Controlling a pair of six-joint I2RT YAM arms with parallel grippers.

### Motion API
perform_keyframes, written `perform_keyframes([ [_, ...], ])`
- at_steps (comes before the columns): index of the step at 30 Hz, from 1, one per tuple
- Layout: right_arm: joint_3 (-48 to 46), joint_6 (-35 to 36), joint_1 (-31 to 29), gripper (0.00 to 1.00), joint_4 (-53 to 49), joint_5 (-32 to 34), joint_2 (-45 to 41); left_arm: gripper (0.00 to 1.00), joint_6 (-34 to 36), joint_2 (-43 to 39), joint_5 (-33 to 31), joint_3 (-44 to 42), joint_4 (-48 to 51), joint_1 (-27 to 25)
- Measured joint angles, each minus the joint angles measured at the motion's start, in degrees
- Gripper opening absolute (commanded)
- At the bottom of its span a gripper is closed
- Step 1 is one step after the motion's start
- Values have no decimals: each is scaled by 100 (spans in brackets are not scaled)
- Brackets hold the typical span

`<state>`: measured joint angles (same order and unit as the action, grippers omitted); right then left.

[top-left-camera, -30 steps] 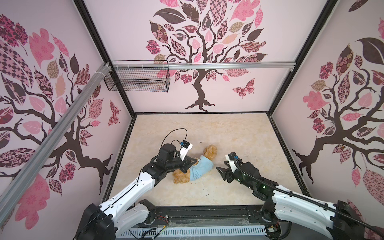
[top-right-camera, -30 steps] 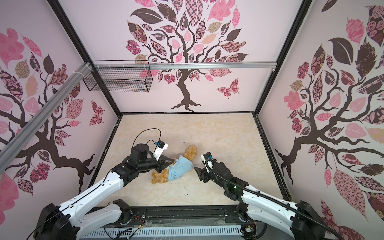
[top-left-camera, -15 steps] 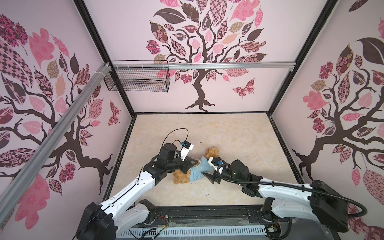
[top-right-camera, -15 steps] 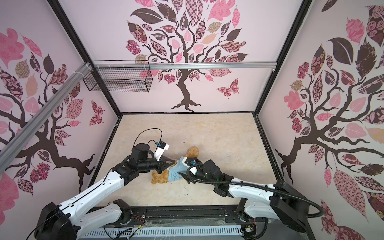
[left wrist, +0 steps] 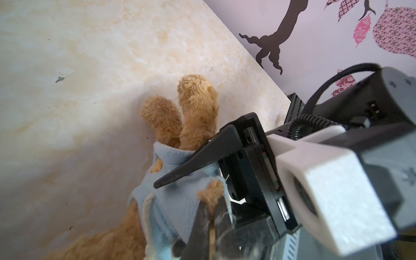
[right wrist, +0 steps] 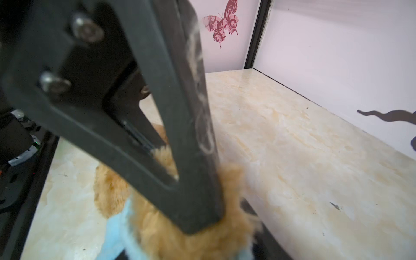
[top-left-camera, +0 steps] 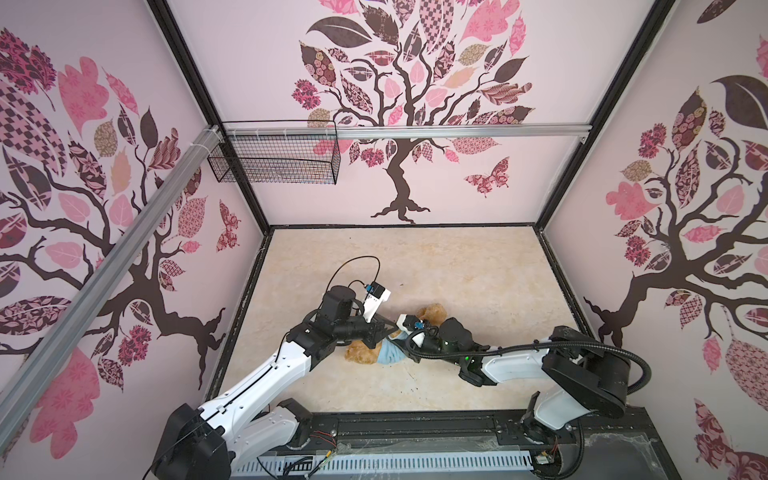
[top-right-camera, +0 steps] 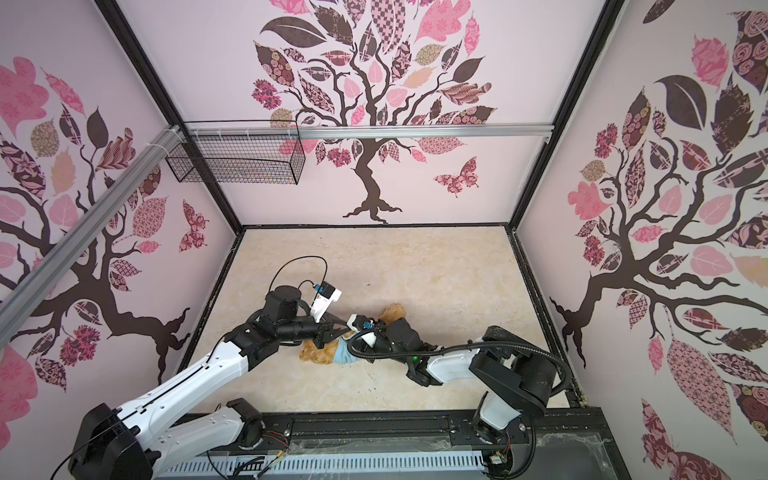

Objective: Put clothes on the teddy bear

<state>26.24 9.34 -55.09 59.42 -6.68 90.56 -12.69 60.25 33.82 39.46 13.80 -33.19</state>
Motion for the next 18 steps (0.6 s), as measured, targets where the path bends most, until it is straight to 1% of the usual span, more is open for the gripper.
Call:
perform_keyframes([
  [8, -468, -966, -17, 50, 1504, 0, 560, 0, -363, -24, 407, 83, 116, 170],
  [12, -570, -1355, -33, 48, 1906, -55, 807, 0, -380, -20, 485, 83, 179, 177],
  [15, -570, -1572, -35, 46, 1952, -96, 879, 0, -184, -20, 470, 101, 278, 181],
  [18, -586, -1733, -35, 43, 1910, -151, 874, 0, 267, -22, 354, 149, 461, 181],
])
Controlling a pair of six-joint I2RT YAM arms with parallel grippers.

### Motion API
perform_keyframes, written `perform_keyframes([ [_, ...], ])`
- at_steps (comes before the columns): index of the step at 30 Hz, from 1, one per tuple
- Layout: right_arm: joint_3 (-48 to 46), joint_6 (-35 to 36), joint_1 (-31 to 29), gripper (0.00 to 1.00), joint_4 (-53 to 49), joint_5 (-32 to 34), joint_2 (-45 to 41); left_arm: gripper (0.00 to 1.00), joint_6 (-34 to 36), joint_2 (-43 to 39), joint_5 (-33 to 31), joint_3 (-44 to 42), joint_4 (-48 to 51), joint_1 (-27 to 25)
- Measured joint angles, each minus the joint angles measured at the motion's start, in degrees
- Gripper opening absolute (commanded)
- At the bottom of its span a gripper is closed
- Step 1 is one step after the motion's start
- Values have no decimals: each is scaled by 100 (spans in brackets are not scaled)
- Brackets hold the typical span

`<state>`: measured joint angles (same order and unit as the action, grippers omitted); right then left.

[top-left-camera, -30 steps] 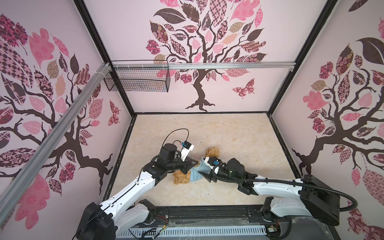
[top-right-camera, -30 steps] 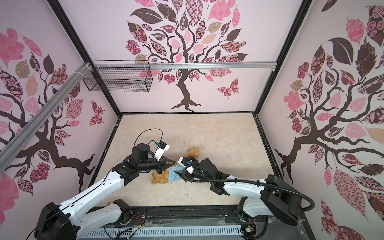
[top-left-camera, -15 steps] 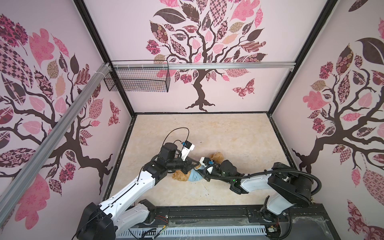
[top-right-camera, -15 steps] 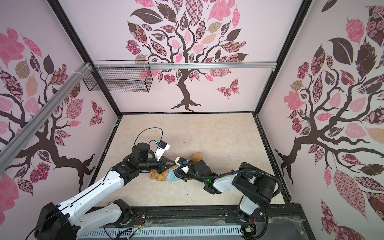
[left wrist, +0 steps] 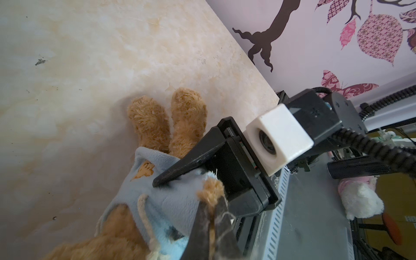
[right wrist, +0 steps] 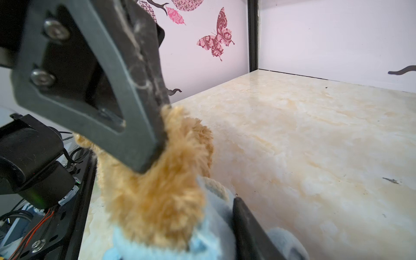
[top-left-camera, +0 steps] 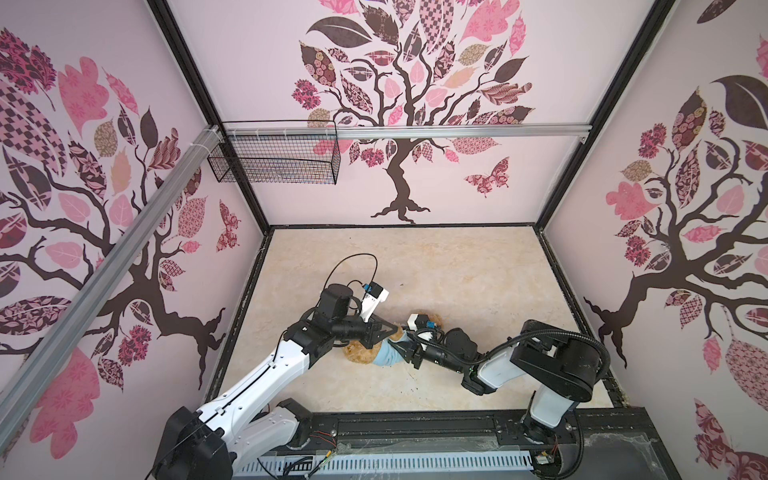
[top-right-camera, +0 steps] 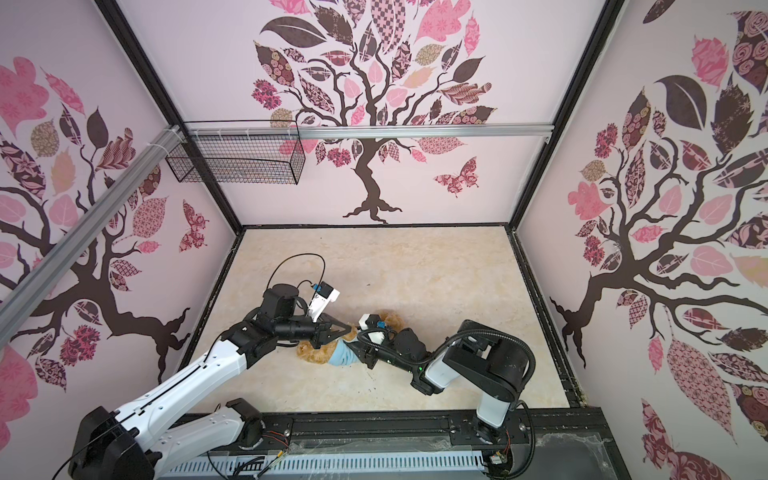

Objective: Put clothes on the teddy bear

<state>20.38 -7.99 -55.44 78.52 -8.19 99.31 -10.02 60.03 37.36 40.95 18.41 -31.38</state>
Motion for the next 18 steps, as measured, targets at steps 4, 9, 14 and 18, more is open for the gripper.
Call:
perform_keyframes([
  [4, -20, -120, 0, 38, -201, -155, -63, 0, 739, -7, -282, 0, 236, -61],
  [9, -55, -136, 7, 25, -354, -522, -197, 0, 1300, -98, -538, -13, 393, -260],
  [14, -46, -153, 94, 15, -289, -975, -251, 14, 1338, -339, -442, -166, 221, -269],
  [18, -133, -175, 160, 12, -461, -1255, -258, 27, 1412, -396, -404, -157, -55, -229],
])
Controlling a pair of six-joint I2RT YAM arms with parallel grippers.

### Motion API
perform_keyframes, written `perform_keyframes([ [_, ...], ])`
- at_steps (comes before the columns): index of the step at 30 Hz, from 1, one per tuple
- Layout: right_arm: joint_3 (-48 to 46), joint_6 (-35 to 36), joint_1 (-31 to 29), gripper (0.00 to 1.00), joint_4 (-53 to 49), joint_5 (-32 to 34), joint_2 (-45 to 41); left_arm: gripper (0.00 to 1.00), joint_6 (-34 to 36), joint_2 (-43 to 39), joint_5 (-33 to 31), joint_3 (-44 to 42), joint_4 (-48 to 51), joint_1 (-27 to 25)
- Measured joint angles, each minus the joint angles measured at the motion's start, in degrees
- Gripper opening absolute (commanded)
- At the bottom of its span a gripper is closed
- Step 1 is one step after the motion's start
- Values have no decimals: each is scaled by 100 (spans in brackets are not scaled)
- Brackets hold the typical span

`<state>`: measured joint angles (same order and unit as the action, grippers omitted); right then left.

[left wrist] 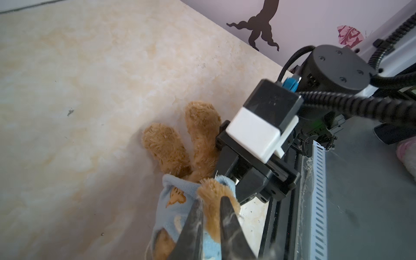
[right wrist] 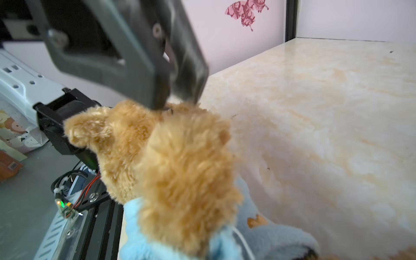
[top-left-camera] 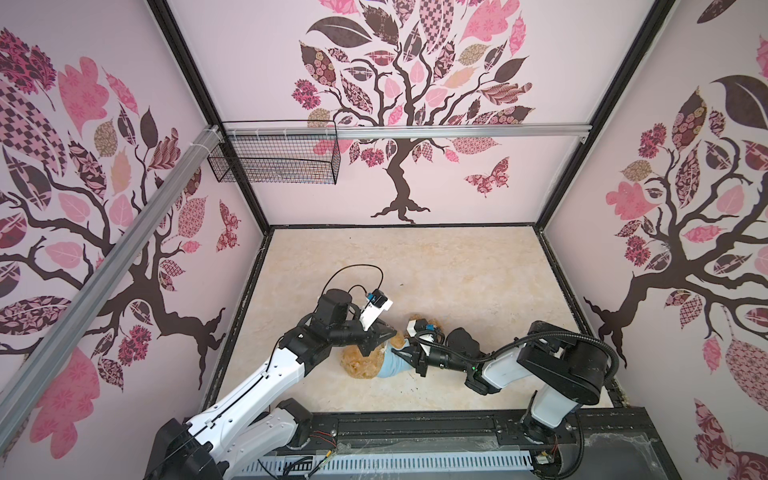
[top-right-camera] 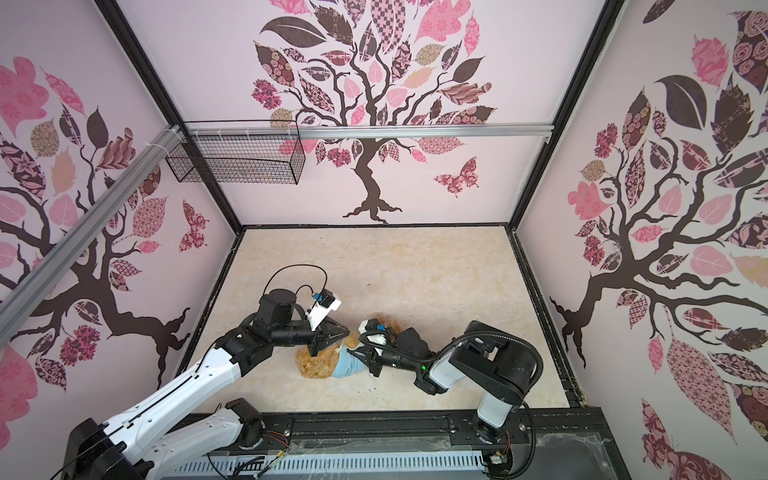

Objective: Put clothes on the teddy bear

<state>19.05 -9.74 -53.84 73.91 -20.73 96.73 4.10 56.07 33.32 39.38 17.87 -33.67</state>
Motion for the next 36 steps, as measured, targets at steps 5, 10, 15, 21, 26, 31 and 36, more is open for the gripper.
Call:
perform_keyframes([
  [5, -9, 0, 4, 11, -11, -151, 0, 40, 136, 179, 144, 31, -81, 2],
  [10, -9, -26, 4, 11, -15, -168, 0, 46, 400, 409, 216, 103, 101, -120],
  [15, -9, -52, 4, 12, -22, -166, 0, 33, 623, 678, 229, 190, 280, -361],
  [21, -11, -138, 4, 36, -223, -136, -129, 0, 754, 704, 136, 243, 411, -404],
  [26, -160, -15, 24, 62, -944, 186, -951, 0, 258, 645, 31, 243, 365, -424],
  [31, -175, 592, -212, 69, -1729, 861, -1716, 0, -826, 511, -66, 225, 92, -428],
  [36, -162, 874, -282, 70, -1794, 1180, -1779, 0, -1718, 319, -114, 111, -223, -496],
])
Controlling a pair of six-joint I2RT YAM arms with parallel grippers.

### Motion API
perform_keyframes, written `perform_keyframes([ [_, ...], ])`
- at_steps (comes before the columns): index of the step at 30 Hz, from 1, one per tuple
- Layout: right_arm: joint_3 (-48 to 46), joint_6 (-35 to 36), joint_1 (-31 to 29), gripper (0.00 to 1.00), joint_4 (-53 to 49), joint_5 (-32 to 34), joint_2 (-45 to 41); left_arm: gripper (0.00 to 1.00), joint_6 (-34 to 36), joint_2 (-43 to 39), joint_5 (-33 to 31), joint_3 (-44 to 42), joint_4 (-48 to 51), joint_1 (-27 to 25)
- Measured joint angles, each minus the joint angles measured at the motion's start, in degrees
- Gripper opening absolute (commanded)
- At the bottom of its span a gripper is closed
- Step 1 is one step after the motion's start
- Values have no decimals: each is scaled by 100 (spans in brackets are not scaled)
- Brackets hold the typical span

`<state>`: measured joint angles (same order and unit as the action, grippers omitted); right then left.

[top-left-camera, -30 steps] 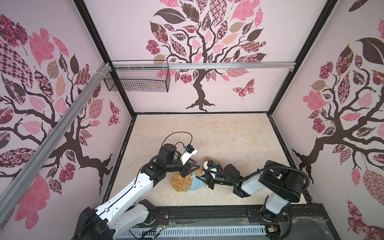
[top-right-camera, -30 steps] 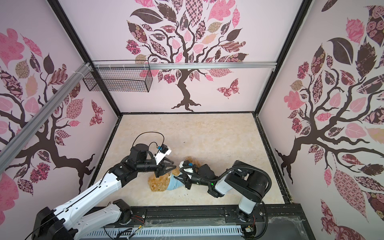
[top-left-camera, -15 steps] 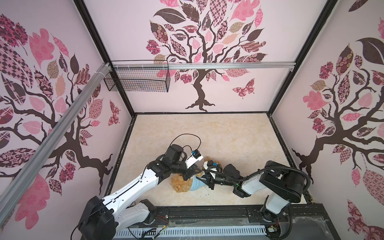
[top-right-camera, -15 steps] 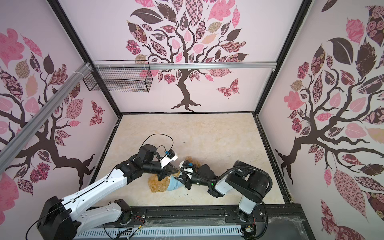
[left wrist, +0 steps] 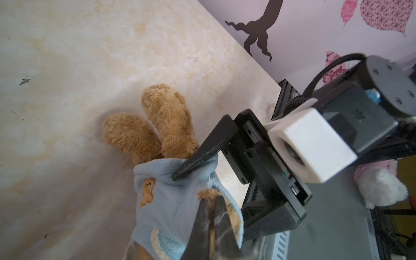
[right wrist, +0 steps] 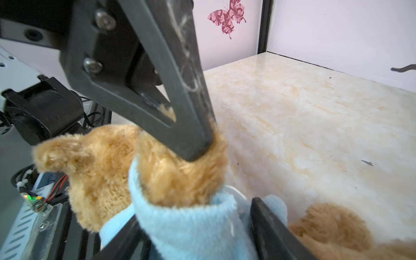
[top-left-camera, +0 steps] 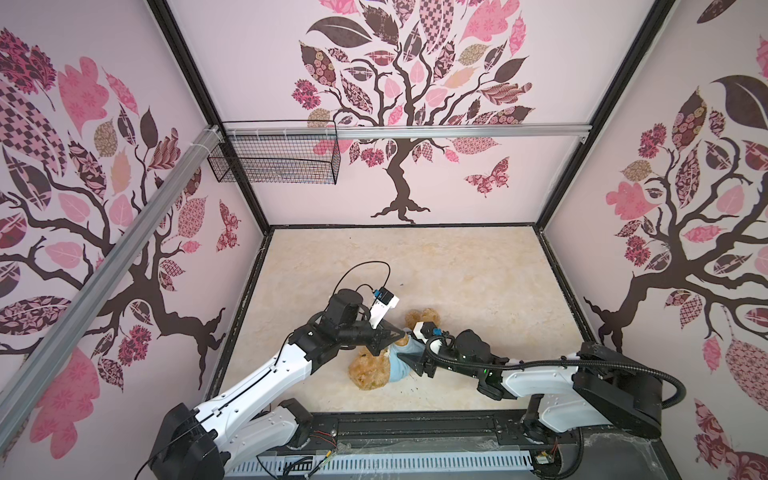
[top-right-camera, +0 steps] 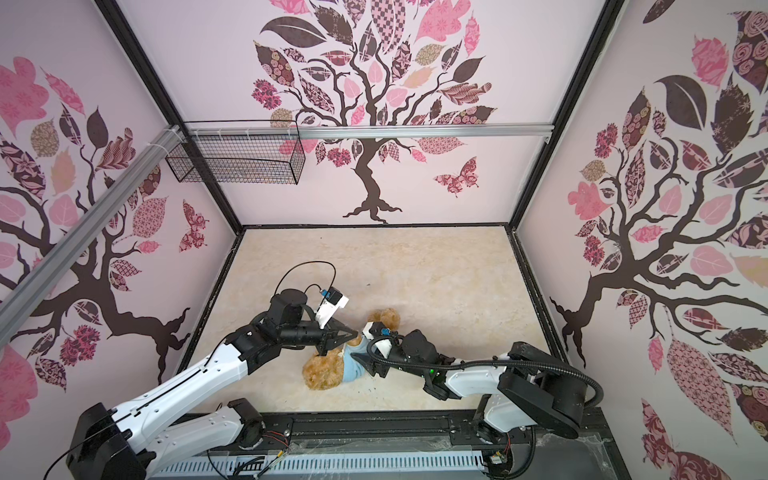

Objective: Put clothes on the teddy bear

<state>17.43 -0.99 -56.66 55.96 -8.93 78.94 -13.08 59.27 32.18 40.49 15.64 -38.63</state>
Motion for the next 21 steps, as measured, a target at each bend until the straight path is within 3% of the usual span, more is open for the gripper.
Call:
perform_keyframes([
  [8, 326, 90, -28, 64, 111, 168, 74, 0, -494, -20, -2, -24, -227, -17],
  [14, 470, 59, -66, 50, 326, 339, 428, 0, -608, 24, -2, -22, -280, -42],
  [21, 212, -188, -140, 51, 861, 745, 977, 0, -667, 101, 4, 4, -20, -44],
])
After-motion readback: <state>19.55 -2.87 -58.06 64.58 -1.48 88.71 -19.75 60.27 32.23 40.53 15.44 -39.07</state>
